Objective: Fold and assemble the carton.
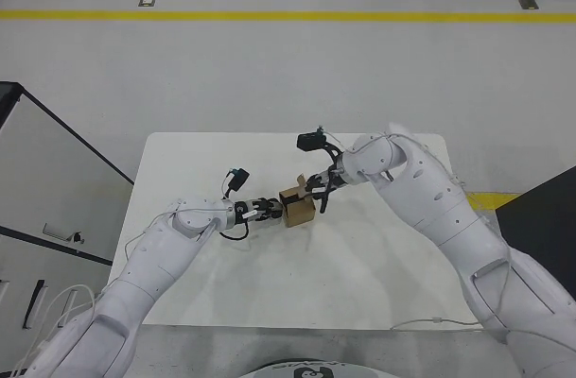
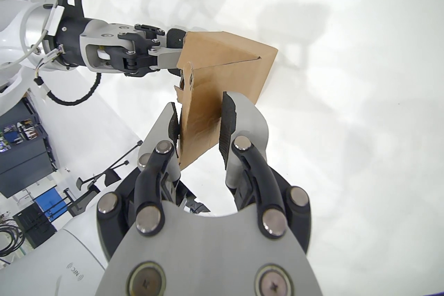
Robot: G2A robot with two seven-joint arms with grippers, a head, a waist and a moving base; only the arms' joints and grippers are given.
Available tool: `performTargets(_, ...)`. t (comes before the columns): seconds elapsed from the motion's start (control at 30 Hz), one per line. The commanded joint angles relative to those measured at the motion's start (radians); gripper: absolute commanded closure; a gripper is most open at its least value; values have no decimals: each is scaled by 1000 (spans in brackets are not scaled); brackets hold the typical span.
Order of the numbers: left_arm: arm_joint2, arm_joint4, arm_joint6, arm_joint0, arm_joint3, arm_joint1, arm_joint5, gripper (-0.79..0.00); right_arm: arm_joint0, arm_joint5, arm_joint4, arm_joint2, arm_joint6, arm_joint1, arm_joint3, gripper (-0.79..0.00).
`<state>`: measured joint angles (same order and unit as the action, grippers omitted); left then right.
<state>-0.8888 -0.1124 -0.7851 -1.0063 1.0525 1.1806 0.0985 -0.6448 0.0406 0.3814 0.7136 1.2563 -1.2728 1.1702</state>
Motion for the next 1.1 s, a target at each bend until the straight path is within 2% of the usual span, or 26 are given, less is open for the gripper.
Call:
performTargets(0.0,0,0,0,0,0,0,0,0,10,8,18,-20,1,-7,1,-246)
performTargets(0.2,0,0,0,0,0,0,0,0,33,17,42,-66,-3,-29,-2,-262)
performTargets(0.67,0,0,0,0,0,0,0,0,77,42,133,-152,-15,-75,-26,-243)
performTargets(0.97,0,0,0,0,0,0,0,0,91,49,185,-189,5,-98,-27,-329)
performTargets(1.07,0,0,0,0,0,0,0,0,93,51,191,-192,7,-104,-30,-302)
